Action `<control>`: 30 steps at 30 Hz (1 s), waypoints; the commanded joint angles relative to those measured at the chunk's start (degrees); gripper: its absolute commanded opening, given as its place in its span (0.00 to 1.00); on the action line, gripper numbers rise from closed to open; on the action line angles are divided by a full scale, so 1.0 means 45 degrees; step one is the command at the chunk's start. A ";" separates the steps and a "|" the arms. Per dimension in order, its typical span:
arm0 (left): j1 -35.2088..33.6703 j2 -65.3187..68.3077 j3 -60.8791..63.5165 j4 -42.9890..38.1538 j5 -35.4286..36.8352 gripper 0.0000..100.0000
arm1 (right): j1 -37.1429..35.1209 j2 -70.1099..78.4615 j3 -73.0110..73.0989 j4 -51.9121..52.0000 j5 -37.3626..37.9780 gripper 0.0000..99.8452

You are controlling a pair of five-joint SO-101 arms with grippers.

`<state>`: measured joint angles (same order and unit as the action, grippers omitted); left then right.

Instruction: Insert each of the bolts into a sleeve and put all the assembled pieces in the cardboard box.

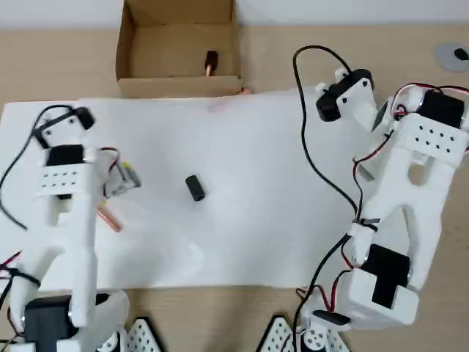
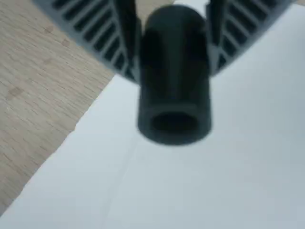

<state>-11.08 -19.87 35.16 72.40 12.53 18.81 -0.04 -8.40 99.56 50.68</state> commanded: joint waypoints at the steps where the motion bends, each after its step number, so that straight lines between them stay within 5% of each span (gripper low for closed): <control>1: -0.1504 -0.0947 -0.0020 0.0039 0.0332 0.21 | 0.0186 -0.0654 -0.0010 -0.0176 0.0156 0.01; 10: -0.4454 -0.2022 0.0508 0.0078 0.1172 0.16 | 0.0186 -0.0654 0.0010 -0.0176 0.0156 0.01; 30: -0.1680 -0.1397 0.1875 -0.1973 0.1172 0.16 | 0.0440 -0.0654 0.0361 -0.0254 0.0430 0.01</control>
<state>-19.52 -26.11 43.16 65.89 17.54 19.96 -0.04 -6.64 98.77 51.82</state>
